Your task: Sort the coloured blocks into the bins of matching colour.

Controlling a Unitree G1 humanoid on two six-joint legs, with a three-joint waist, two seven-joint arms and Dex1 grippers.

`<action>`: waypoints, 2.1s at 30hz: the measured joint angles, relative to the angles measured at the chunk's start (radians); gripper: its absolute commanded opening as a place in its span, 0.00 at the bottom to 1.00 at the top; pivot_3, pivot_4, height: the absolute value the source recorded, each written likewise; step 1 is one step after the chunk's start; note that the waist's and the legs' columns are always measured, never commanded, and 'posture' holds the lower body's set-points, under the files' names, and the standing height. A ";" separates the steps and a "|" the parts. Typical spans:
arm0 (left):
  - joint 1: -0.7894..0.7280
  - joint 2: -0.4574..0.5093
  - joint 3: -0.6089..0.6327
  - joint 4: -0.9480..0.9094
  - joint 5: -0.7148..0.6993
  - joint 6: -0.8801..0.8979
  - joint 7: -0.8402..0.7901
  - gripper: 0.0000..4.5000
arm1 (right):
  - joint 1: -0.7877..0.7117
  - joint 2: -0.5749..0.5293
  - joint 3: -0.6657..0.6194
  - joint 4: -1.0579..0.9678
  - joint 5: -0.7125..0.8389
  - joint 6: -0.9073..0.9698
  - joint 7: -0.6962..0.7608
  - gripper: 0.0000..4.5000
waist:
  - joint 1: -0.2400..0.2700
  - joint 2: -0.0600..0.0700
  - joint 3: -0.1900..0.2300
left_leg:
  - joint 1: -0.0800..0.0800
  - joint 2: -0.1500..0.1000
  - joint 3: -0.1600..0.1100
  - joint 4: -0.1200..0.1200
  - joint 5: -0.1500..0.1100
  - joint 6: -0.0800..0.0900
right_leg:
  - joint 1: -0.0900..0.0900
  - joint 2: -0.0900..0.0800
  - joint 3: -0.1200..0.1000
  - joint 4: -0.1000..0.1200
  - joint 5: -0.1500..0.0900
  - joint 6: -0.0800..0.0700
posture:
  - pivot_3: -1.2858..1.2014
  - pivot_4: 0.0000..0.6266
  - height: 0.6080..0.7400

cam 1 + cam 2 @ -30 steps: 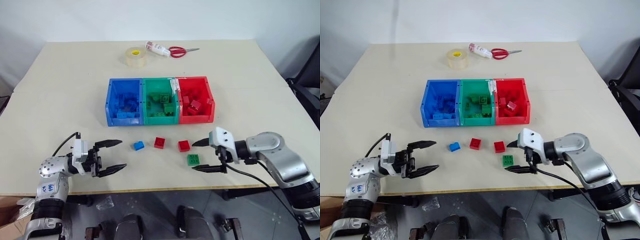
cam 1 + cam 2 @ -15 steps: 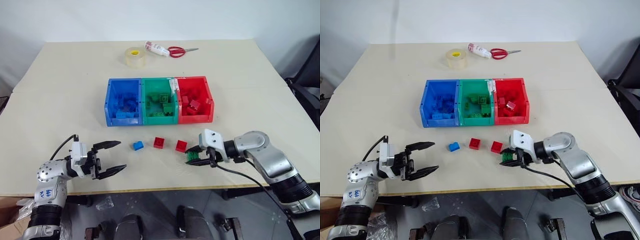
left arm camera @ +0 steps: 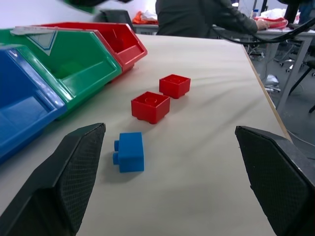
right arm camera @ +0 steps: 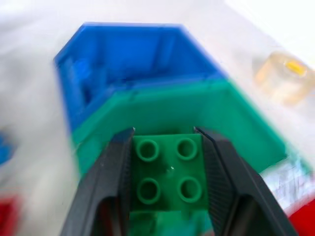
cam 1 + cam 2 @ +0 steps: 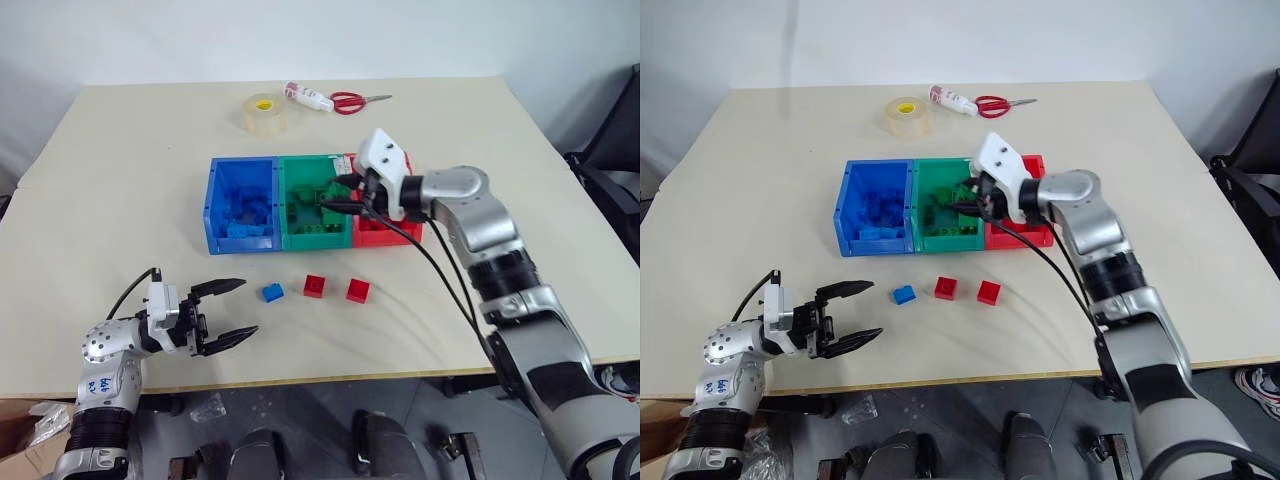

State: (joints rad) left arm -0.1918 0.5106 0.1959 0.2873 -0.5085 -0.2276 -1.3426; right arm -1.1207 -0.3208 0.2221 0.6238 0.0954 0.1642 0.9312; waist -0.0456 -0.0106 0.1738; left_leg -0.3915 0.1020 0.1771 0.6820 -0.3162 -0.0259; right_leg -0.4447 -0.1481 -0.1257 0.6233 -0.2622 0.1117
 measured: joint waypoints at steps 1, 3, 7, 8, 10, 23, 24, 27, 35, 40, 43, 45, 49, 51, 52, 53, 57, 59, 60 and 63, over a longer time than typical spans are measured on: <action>0.000 0.000 0.001 0.000 0.000 -0.003 0.000 1.00 | -0.017 0.021 0.000 0.051 -0.009 -0.027 -0.019 0.64 | 0.000 0.000 0.000 | 0.000 0.000 0.000 0.000 0.000 0.000 | 0.000 0.000 0.000 0.000 0.000 0.000 | 0.52 0.24 1.00; 0.000 -0.001 0.002 -0.001 -0.001 -0.011 -0.004 1.00 | -0.032 0.044 -0.001 0.118 -0.025 -0.064 -0.036 0.79 | 0.000 0.000 0.000 | 0.000 0.000 0.000 0.000 0.000 0.000 | 0.000 0.000 0.000 0.000 0.000 0.000 | 0.52 0.24 1.00; 0.003 -0.003 0.002 -0.005 -0.014 -0.017 -0.024 1.00 | -0.034 0.060 -0.011 0.180 -0.034 -0.110 -0.044 0.99 | -0.009 0.000 0.000 | 0.000 0.000 0.000 0.000 0.000 0.000 | 0.000 0.000 0.000 0.000 0.000 0.000 | 0.52 0.24 1.00; 0.003 -0.002 0.002 -0.006 -0.016 -0.017 -0.032 1.00 | -0.034 0.060 -0.017 0.186 -0.035 -0.119 -0.044 0.99 | -0.011 0.000 0.000 | 0.000 0.000 0.000 0.000 0.000 0.000 | 0.000 0.000 0.000 0.000 0.000 0.000 | 0.52 0.24 1.00; 0.004 0.000 0.002 -0.007 -0.023 -0.017 -0.050 1.00 | -0.034 0.060 -0.032 0.189 -0.036 -0.125 -0.040 0.99 | -0.014 0.000 0.000 | 0.000 0.000 0.000 0.000 0.000 0.000 | 0.000 0.000 0.000 0.000 0.000 0.000 | 0.52 0.24 1.00; -0.048 0.015 0.021 0.041 -0.071 -0.012 -0.152 1.00 | 0.480 -0.288 -0.125 -0.526 0.209 0.142 0.290 0.99 | 0.017 0.000 0.000 | -0.001 0.000 -0.001 0.001 -0.001 0.001 | 0.001 0.000 0.000 -0.002 0.000 0.001 | 0.52 0.24 1.00; -0.057 0.011 0.019 0.045 -0.076 -0.010 -0.156 1.00 | 0.545 -0.337 -0.162 -0.594 0.244 0.171 0.304 0.99 | 0.020 0.000 0.000 | -0.001 0.000 -0.002 0.001 -0.001 0.001 | 0.001 0.000 0.000 -0.002 0.000 0.001 | 0.52 0.24 1.00; -0.074 0.013 0.025 0.064 -0.083 -0.004 -0.157 1.00 | 0.715 -0.455 -0.279 -0.714 0.312 0.247 0.312 0.99 | 0.021 0.000 0.000 | -0.001 0.000 -0.002 0.001 -0.001 0.001 | 0.001 0.000 0.000 -0.003 0.000 0.001 | 0.52 0.24 1.00; -0.114 0.015 0.019 0.119 -0.084 0.001 -0.158 1.00 | 1.010 -0.576 -0.496 -0.824 0.337 0.296 0.261 0.99 | 0.018 0.000 0.000 | 0.001 0.000 -0.001 0.001 -0.001 0.000 | 0.001 0.000 0.001 -0.004 0.000 0.000 | 0.52 0.24 1.00; -0.137 0.014 0.012 0.127 -0.083 0.002 -0.158 1.00 | 0.992 -0.563 -0.469 -0.881 0.352 0.317 0.208 0.99 | 0.018 -0.001 0.000 | 0.001 0.000 -0.001 0.001 -0.001 0.000 | 0.001 0.000 0.001 -0.004 0.000 0.000 | 0.52 0.24 1.00; -0.149 0.011 0.003 0.131 -0.083 0.003 -0.158 1.00 | 0.922 -0.519 -0.386 -0.893 0.347 0.331 0.166 0.99 | 0.018 -0.001 0.000 | 0.001 0.000 -0.002 0.001 -0.001 0.000 | 0.001 0.000 0.001 -0.003 0.000 0.000 | 0.52 0.24 1.00; -0.148 0.010 0.001 0.130 -0.083 0.002 -0.158 1.00 | 0.864 -0.471 -0.303 -0.886 0.319 0.337 0.138 0.99 | 0.018 -0.001 0.000 | 0.001 0.000 -0.002 0.001 -0.001 0.000 | 0.001 0.000 0.001 -0.003 0.000 0.000 | 0.52 0.24 1.00; -0.133 0.000 -0.004 0.107 -0.083 0.003 -0.157 1.00 | 0.766 -0.374 -0.170 -0.836 0.260 0.328 0.091 0.99 | 0.017 0.000 0.000 | 0.000 0.000 -0.001 0.001 -0.001 0.000 | 0.001 0.000 0.000 -0.001 0.000 0.000 | 0.52 0.24 1.00; -0.102 0.000 -0.001 0.087 -0.084 0.005 -0.157 1.00 | 0.729 -0.336 -0.123 -0.789 0.232 0.313 0.076 0.99 | 0.017 0.000 0.000 | 0.000 0.000 -0.001 0.001 -0.001 0.000 | 0.001 0.000 0.000 -0.002 0.000 0.000 | 0.52 0.24 1.00; -0.092 -0.001 0.000 0.080 -0.084 0.006 -0.156 1.00 | 0.712 -0.320 -0.106 -0.766 0.218 0.306 0.068 0.99 | 0.018 0.000 0.000 | 0.000 0.000 -0.001 0.001 -0.001 0.001 | 0.001 0.000 0.000 -0.002 0.000 0.000 | 0.52 0.24 1.00; -0.082 -0.001 0.002 0.074 -0.084 0.006 -0.154 1.00 | 0.689 -0.293 -0.087 -0.734 0.199 0.296 0.057 0.99 | 0.017 -0.001 0.000 | 0.000 0.000 -0.001 0.001 -0.001 0.001 | 0.001 0.000 0.000 -0.001 0.000 0.000 | 0.52 0.24 1.00; -0.056 -0.002 0.008 0.039 -0.084 0.007 -0.133 1.00 | 0.655 -0.228 -0.018 -0.654 0.148 0.269 0.037 0.99 | 0.020 -0.001 0.000 | 0.000 0.000 -0.002 0.001 -0.001 0.000 | 0.001 0.000 0.000 -0.001 0.000 0.000 | 0.52 0.24 1.00; -0.052 -0.002 0.016 0.030 -0.084 0.007 -0.127 1.00 | 0.655 -0.219 0.002 -0.629 0.131 0.264 0.036 0.91 | 0.018 -0.001 0.000 | 0.000 0.000 -0.002 0.001 -0.001 0.001 | 0.001 0.000 0.000 -0.002 0.000 0.000 | 0.52 0.24 1.00; -0.047 -0.002 0.018 0.026 -0.084 0.007 -0.124 1.00 | 0.655 -0.216 0.007 -0.621 0.126 0.261 0.036 0.87 | 0.018 -0.001 0.000 | 0.000 0.000 -0.002 0.001 -0.001 0.001 | 0.001 0.000 0.000 -0.001 0.000 0.000 | 0.52 0.24 1.00; -0.034 -0.002 0.021 0.020 -0.084 0.008 -0.118 1.00 | 0.655 -0.205 0.007 -0.616 0.119 0.250 0.032 0.64 | 0.017 -0.001 0.000 | 0.000 0.000 -0.002 0.001 -0.001 0.001 | 0.001 0.000 -0.001 -0.001 0.000 0.000 | 0.52 0.24 1.00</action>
State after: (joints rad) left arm -0.2259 0.5086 0.2169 0.3075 -0.5923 -0.2196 -1.4604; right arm -0.4662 -0.5256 0.2296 0.0082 0.2146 0.4144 0.9635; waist -0.0285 -0.0112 0.1736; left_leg -0.3916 0.1020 0.1754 0.6831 -0.3170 -0.0253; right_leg -0.4436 -0.1483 -0.1263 0.6219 -0.2619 0.1121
